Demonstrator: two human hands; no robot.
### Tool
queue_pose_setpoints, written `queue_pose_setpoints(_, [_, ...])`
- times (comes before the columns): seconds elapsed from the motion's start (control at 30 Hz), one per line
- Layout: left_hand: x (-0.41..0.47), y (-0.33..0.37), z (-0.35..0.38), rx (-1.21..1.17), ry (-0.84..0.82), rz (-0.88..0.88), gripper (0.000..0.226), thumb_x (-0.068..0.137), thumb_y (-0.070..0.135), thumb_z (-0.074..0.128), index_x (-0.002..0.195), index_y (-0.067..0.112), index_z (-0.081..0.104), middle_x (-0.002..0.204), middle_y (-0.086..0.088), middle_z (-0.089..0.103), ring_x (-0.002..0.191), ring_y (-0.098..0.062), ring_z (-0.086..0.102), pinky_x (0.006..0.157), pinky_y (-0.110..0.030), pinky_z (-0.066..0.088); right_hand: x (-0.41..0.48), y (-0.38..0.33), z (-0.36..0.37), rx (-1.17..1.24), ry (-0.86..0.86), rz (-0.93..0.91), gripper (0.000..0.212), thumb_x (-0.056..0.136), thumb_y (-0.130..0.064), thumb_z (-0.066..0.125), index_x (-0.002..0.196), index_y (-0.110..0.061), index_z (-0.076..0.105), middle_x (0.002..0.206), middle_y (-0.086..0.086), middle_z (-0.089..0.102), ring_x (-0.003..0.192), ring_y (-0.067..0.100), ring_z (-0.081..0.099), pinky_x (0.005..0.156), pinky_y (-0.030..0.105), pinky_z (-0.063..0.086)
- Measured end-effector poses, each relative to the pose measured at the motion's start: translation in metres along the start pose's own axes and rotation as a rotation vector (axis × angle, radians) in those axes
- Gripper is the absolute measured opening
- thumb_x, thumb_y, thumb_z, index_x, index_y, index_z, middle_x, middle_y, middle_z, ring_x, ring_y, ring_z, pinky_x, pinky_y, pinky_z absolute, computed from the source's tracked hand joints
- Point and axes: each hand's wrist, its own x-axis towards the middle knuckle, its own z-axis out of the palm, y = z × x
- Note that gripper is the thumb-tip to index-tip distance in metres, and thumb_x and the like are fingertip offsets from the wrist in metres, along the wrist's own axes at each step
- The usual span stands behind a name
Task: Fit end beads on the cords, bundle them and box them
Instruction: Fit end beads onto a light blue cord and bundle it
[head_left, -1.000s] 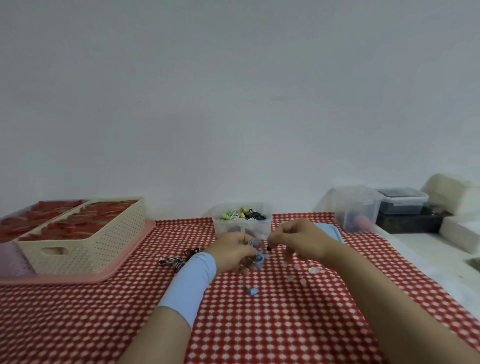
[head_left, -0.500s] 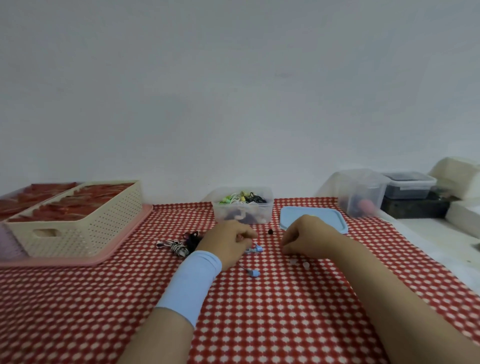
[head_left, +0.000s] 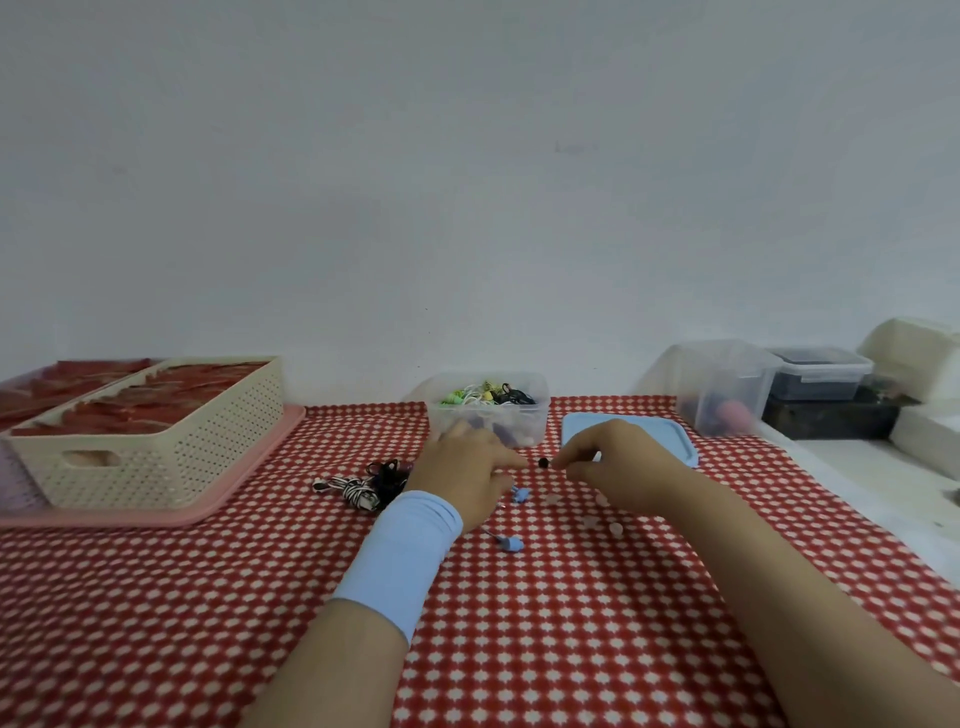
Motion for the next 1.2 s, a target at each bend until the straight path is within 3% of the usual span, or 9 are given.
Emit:
queue_pose_setpoints(0.13, [0.002,0.000,0.010,-0.129,-0.130,-0.050,0.025,0.094,0.038,0.059,0.116,0.044,0.069,0.131,0.006,0.059,0.123,-0.020,0.047,0.111,-0.040,0.037,-0.001,-0.004,0.005,-0.022,-0.051,-0.027,0.017,0.091,-0.020,0.073,0.097,-0.034,0.080,0.100,-0.018,0.074,0.091,-0.001,0.065,0.089,0.022,0.054])
queue_pose_setpoints(0.3, [-0.005,-0.004,0.011,-0.569,0.015,-0.222,0.014,0.084,0.031,0.073,0.097,0.033,0.070,0.099,0.015,0.069,0.095,-0.001,0.061,0.088,-0.025,0.051,-0.002,-0.009,0.007,-0.061,-0.140,-0.029,0.015,0.082,-0.032,0.082,0.097,-0.034,0.080,0.097,-0.019,0.074,0.088,0.001,0.067,0.079,0.019,0.055])
queue_pose_setpoints(0.43, [-0.009,0.001,0.009,-0.923,0.126,-0.266,0.020,0.087,0.024,0.073,0.107,0.029,0.071,0.096,0.009,0.071,0.085,0.001,0.065,0.070,-0.010,0.051,0.000,-0.008,0.009,-0.003,-0.052,-0.044,0.016,0.084,-0.023,0.081,0.080,-0.038,0.077,0.087,-0.018,0.074,0.081,0.002,0.068,0.070,0.015,0.053])
queue_pose_setpoints(0.57, [-0.009,0.008,0.009,-1.185,0.142,-0.356,0.017,0.093,0.023,0.066,0.106,0.024,0.076,0.089,0.009,0.076,0.076,-0.003,0.068,0.075,-0.013,0.053,-0.003,-0.009,0.006,0.047,0.039,-0.059,0.014,0.092,-0.025,0.072,0.097,-0.037,0.078,0.097,-0.013,0.074,0.088,0.003,0.067,0.082,0.024,0.055])
queue_pose_setpoints(0.7, [-0.006,0.007,0.015,-1.459,0.068,-0.503,0.020,0.097,0.027,0.060,0.097,0.022,0.079,0.097,0.000,0.077,0.090,-0.016,0.066,0.092,-0.035,0.054,-0.007,-0.017,0.012,-0.166,-0.114,-0.049,0.018,0.093,-0.028,0.066,0.103,-0.035,0.079,0.106,-0.016,0.074,0.094,0.004,0.065,0.090,0.030,0.057])
queue_pose_setpoints(0.9, [-0.012,0.004,0.014,-1.522,0.122,-0.449,0.019,0.098,0.015,0.058,0.096,0.023,0.075,0.098,0.000,0.077,0.093,-0.017,0.069,0.092,-0.036,0.056,-0.008,-0.022,0.010,-0.163,-0.142,-0.055,0.013,0.088,-0.024,0.076,0.099,-0.031,0.081,0.090,-0.021,0.071,0.084,0.000,0.064,0.083,0.020,0.054])
queue_pose_setpoints(0.97, [-0.012,0.003,0.015,-1.513,0.115,-0.448,0.018,0.097,0.015,0.058,0.097,0.023,0.074,0.098,0.000,0.077,0.096,-0.019,0.070,0.093,-0.036,0.056,-0.008,-0.021,0.010,-0.063,-0.043,-0.051,0.013,0.089,-0.020,0.076,0.096,-0.029,0.081,0.086,-0.021,0.070,0.076,-0.001,0.065,0.075,0.018,0.053])
queue_pose_setpoints(1.07, [-0.012,0.003,0.016,-1.522,0.100,-0.439,0.017,0.097,0.015,0.058,0.098,0.020,0.075,0.099,-0.002,0.077,0.095,-0.019,0.069,0.092,-0.036,0.056,-0.011,-0.022,0.007,0.413,0.133,-0.015,0.008,0.089,-0.018,0.077,0.088,-0.024,0.081,0.071,-0.014,0.072,0.056,-0.001,0.060,0.058,0.013,0.047])
queue_pose_setpoints(1.2, [-0.014,0.003,0.017,-1.502,0.102,-0.395,0.016,0.098,0.020,0.058,0.097,0.024,0.074,0.096,-0.001,0.077,0.086,-0.014,0.069,0.089,-0.036,0.057,-0.018,-0.032,0.005,0.860,0.038,0.065,0.008,0.089,-0.018,0.075,0.089,-0.021,0.083,0.062,0.001,0.063,0.052,0.008,0.048,0.047,0.021,0.035])
